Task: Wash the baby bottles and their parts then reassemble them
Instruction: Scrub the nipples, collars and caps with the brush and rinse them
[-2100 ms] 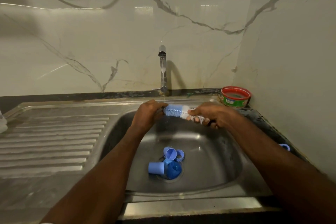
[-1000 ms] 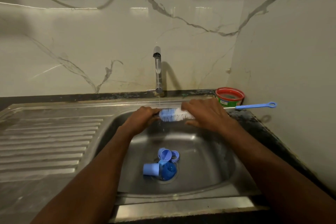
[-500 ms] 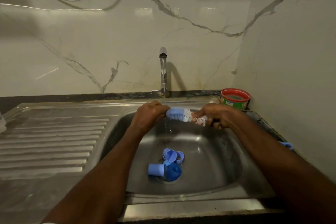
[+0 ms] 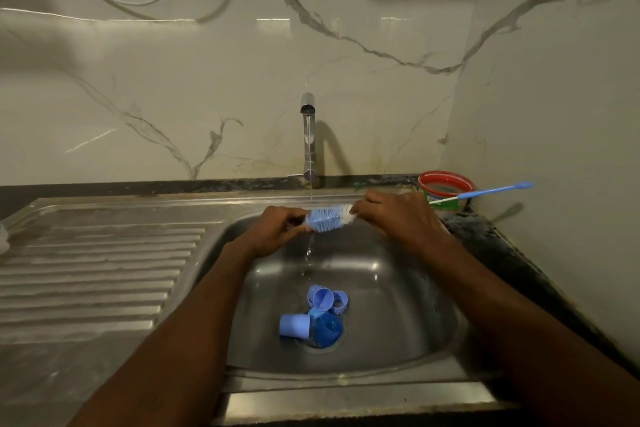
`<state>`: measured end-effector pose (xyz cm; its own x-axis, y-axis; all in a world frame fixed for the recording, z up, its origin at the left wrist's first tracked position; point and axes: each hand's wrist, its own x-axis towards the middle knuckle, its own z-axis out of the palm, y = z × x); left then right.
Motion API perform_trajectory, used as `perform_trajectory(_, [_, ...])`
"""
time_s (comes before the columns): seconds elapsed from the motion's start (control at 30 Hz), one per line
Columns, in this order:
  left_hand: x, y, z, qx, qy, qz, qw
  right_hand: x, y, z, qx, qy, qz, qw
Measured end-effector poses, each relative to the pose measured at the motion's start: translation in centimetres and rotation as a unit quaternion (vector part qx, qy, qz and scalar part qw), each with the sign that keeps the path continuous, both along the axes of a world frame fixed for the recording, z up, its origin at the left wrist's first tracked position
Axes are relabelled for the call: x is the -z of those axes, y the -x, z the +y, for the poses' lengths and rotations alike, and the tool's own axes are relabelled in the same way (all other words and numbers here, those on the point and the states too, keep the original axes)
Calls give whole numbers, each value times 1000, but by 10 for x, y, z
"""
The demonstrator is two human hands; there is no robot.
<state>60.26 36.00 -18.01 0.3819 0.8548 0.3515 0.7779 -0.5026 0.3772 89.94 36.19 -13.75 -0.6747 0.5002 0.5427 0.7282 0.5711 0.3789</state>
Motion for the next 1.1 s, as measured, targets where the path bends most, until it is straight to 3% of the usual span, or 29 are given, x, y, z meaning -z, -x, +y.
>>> perform_trajectory(0.07, [0, -1, 0, -16, -67, 9, 998, -2, 5, -5, 29, 53, 60, 996])
perform_trajectory(0.13, [-2, -4, 0, -37, -130, 25, 991, -6, 13, -9, 91, 190, 139, 968])
perform_trajectory(0.17, [-3, -6, 0, -42, -160, 37, 986, -13, 15, -10, 127, 295, 183, 929])
perform_trajectory(0.23, [-1, -10, -2, -42, -214, 57, 974, -29, 14, -10, 159, 529, 283, 784])
perform_trajectory(0.27, [0, -12, -3, -43, -237, 65, 968, -34, 13, -11, 170, 593, 312, 722])
perform_trajectory(0.3, [0, -14, -4, -49, -250, 72, 964, -35, 11, -13, 177, 611, 316, 704])
perform_trajectory(0.33, [-1, -16, -3, -60, -253, 77, 962, -33, 11, -14, 173, 591, 304, 727])
perform_trajectory(0.43, [-2, -20, 2, -63, -181, 74, 979, -13, 13, -13, 131, 309, 160, 928])
perform_trajectory(0.5, [2, -17, 6, -33, -94, 64, 993, -5, 9, -11, 83, 205, 51, 974])
perform_trajectory(0.57, [6, -14, 5, -19, -60, 79, 995, -3, 9, -8, 69, 121, -47, 989])
perform_trajectory(0.67, [7, -10, 7, -18, -83, 102, 991, -7, 16, -7, 67, 86, -29, 994])
perform_trajectory(0.77, [1, -10, 5, -41, -143, 124, 981, -15, 16, -5, 96, 225, 66, 967])
perform_trajectory(0.83, [0, -12, 4, -45, -171, 121, 977, -22, 11, -4, 106, 395, 138, 902])
perform_trajectory(0.9, [0, -16, 3, -45, -193, 132, 971, -27, 6, -2, 109, 533, 227, 808])
perform_trajectory(0.93, [1, -17, 4, -54, -200, 137, 969, -30, 3, -2, 121, 569, 258, 772])
perform_trajectory(1.0, [-1, -17, 4, -98, -200, 128, 966, -33, -6, 1, 158, 591, 296, 734])
perform_trajectory(1.03, [1, -15, 5, -129, -196, 127, 964, -32, -11, 3, 171, 582, 305, 734])
perform_trajectory(1.1, [8, -12, 6, -184, -173, 133, 958, -27, -17, 5, 190, 524, 279, 782])
